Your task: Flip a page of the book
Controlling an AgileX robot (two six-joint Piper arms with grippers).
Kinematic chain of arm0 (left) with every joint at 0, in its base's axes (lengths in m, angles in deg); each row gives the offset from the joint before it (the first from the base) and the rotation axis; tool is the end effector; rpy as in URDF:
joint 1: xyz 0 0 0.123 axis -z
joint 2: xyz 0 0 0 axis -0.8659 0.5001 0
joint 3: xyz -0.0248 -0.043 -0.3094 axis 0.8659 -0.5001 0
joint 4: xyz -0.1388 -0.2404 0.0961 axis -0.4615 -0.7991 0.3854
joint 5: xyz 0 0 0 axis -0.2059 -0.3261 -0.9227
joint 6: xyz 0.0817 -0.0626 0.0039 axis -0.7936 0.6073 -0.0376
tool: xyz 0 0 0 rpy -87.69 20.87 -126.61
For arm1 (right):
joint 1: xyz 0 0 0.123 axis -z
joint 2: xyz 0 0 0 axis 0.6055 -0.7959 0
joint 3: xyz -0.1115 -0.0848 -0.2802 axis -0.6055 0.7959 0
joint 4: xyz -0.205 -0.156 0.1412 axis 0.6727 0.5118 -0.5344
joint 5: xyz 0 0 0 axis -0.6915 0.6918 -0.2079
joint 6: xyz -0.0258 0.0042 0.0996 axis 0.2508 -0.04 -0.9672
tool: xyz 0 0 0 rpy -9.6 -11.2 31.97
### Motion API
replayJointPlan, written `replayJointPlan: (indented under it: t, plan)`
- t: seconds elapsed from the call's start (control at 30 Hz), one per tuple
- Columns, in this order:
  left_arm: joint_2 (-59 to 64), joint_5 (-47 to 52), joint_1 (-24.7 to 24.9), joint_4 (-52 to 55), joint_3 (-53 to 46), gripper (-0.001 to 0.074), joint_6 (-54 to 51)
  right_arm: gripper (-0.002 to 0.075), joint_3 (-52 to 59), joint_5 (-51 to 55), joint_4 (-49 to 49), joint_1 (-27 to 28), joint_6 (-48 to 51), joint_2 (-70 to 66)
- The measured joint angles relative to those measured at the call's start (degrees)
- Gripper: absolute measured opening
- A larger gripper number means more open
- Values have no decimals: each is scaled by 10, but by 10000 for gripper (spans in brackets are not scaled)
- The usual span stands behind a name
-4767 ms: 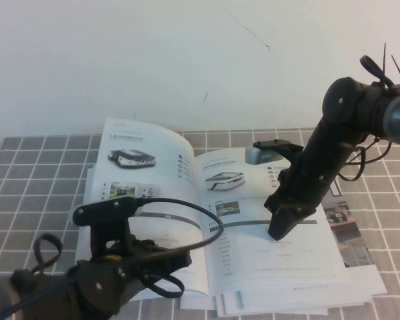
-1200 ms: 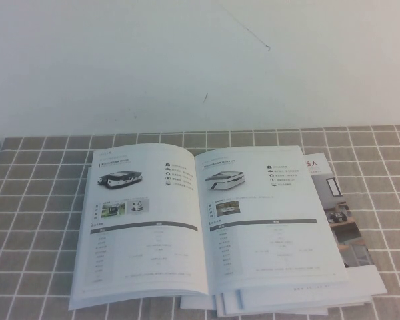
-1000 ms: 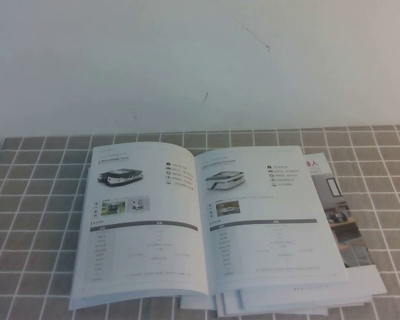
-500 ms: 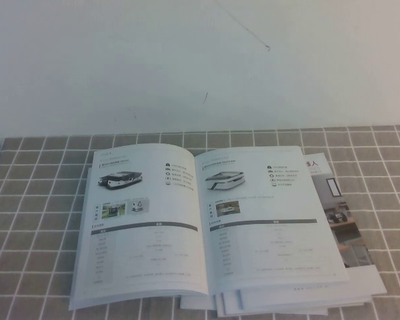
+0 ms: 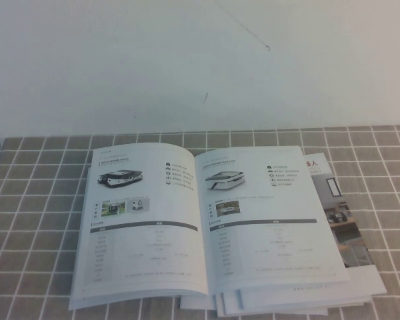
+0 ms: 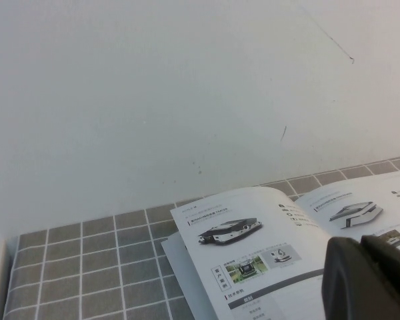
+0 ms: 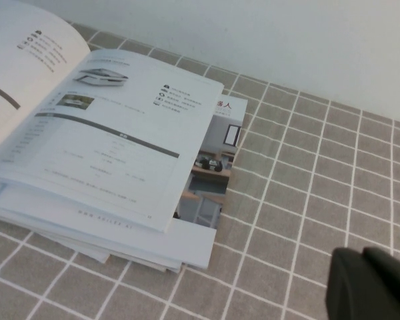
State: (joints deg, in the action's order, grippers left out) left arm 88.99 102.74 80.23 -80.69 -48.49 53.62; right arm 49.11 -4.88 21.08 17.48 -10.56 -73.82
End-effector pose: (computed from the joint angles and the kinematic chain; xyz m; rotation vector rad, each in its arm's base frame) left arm 0.0601 -0.0166 0.2832 0.2081 1.5697 -0.2668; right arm 0.0478 0.0082 0.2863 -0.4205 1.8449 0.0475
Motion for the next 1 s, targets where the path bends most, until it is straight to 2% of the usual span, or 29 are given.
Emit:
replayJointPlan:
  t: [0.77, 0.87, 1.0]
  plan:
    - [0, 0, 0, 1, 0, -4, -2, -1, 0, 0, -2, 0, 0, 0]
    - [-1, 14, -1, 38, -3, -4, 19, -1, 0, 0, -2, 0, 0, 0]
    - [-7, 21, -34, 71, -28, -4, 51, -1, 0, 0, -2, 0, 0, 0]
